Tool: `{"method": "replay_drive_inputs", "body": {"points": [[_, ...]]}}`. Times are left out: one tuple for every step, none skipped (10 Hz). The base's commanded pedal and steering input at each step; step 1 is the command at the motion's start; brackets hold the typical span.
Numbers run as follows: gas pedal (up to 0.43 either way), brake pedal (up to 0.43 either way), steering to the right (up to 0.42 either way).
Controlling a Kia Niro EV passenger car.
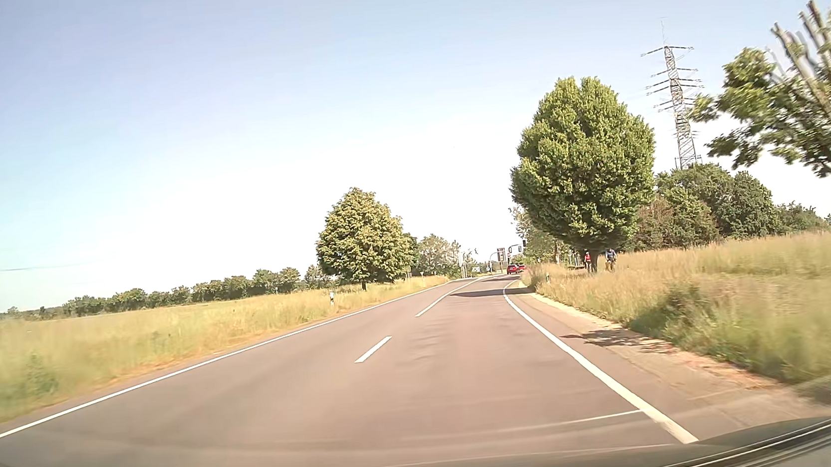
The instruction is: Follow the waypoints while adhering to traffic rules and regulations
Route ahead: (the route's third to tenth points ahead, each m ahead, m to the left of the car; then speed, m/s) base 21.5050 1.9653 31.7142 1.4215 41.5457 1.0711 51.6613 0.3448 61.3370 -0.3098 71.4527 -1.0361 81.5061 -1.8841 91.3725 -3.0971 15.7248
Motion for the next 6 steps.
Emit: {"method": "replay_drive_inputs", "body": {"points": [[0.118,0.030,0.006],[0.110,0.030,0.006],[0.098,0.030,0.006],[0.079,0.030,0.006],[0.079,0.030,0.006],[0.067,0.030,0.006]]}}
